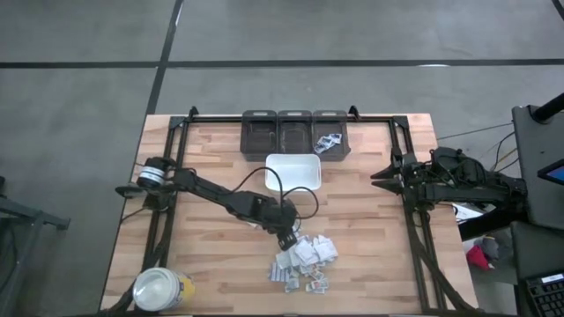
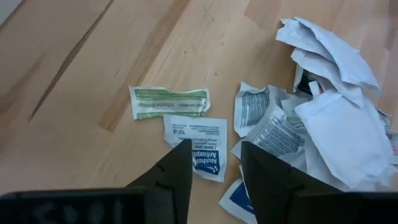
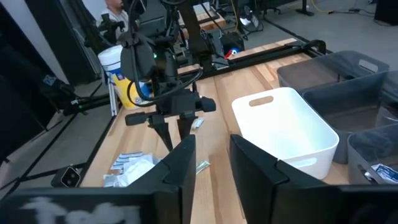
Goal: Pick & Place First Aid Supplies
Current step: Put the white alcohol pad into the right black bin
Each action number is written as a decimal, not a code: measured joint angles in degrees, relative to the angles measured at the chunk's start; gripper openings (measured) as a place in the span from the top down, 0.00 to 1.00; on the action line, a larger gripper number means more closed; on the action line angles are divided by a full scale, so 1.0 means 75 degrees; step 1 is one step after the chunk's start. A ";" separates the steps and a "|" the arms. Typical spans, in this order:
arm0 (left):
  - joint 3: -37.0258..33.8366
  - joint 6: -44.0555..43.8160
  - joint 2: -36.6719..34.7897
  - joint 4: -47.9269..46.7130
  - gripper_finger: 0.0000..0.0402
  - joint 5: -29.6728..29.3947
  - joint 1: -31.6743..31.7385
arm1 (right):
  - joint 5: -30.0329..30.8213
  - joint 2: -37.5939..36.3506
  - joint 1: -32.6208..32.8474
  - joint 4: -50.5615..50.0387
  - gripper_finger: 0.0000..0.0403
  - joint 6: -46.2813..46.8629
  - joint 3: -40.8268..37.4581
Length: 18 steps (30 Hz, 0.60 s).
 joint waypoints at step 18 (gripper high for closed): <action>0.0542 -0.0560 0.0941 -0.0742 0.69 0.0012 0.0080 | 0.0000 0.0009 0.0000 -0.0003 0.78 0.0082 0.0000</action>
